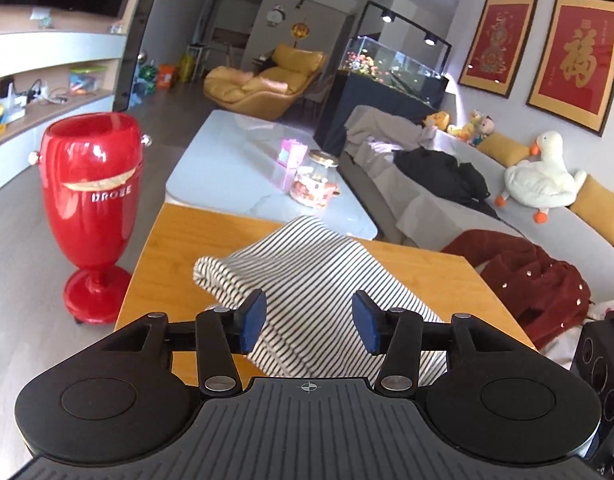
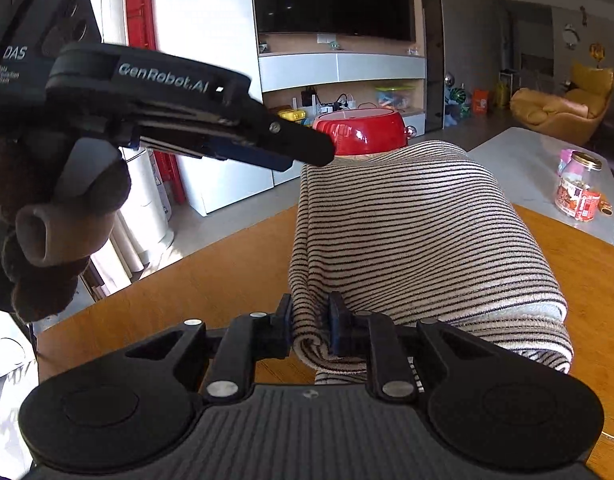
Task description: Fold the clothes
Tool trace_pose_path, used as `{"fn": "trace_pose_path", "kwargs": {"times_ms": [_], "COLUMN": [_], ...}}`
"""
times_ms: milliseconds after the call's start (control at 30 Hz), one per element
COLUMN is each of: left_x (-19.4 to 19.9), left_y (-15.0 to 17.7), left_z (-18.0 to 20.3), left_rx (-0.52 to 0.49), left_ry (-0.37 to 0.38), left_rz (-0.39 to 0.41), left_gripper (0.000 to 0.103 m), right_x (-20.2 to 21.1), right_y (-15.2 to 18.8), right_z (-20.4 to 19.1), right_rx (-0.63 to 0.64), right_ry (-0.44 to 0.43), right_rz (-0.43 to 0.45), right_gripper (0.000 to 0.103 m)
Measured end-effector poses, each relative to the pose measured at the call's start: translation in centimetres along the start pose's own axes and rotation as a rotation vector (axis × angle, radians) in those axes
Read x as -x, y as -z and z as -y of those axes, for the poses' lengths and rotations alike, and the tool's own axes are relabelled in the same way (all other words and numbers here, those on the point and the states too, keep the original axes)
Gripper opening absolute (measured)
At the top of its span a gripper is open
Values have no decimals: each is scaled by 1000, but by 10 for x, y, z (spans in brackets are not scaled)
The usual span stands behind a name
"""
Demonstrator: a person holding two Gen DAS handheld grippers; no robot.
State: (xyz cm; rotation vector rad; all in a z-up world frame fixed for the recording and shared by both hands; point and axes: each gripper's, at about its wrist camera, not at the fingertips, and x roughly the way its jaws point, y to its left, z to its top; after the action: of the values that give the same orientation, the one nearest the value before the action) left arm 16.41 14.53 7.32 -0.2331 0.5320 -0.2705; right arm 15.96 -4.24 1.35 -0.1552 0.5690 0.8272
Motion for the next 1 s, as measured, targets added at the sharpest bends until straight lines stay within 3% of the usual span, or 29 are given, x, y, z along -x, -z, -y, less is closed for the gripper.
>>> {"fn": "trace_pose_path", "kwargs": {"times_ms": [133,267,367,433,467,533,600,733,833,1000], "left_x": [-26,-59,-71,-72,-73,-74,-76,-79,-81,-87], "left_y": [-6,1,9,11,12,13,15,15,14,12], "left_z": [16,17,15,15,16,12,6,-1,-7,-12], "left_rx": [-54,-104,-125,-139,-140,-127,-117,-96,-90,-81], "left_ry": [6,-37,-53,-52,-45,-30,-21,-1,0,10], "left_rz": [-20,-73,-93,-90,-89,-90,-95,-104,-109,-110], "left_gripper": [55,55,56,56,58,60,61,62,62,63], "right_x": [3,13,29,42,47,47,37,-4,-18,-24], "right_y": [-1,-6,-16,-24,-27,-32,-33,-24,-22,-31], "right_z": [0,-4,1,10,16,24,29,20,3,3], "right_rx": [16,66,82,73,69,74,85,128,166,73], "right_ry": [6,32,60,88,108,139,159,237,313,304], "right_rz": [6,21,47,68,75,59,18,-164,-177,-188], "right_gripper": [17,19,45,72,75,93,103,103,103,103]}}
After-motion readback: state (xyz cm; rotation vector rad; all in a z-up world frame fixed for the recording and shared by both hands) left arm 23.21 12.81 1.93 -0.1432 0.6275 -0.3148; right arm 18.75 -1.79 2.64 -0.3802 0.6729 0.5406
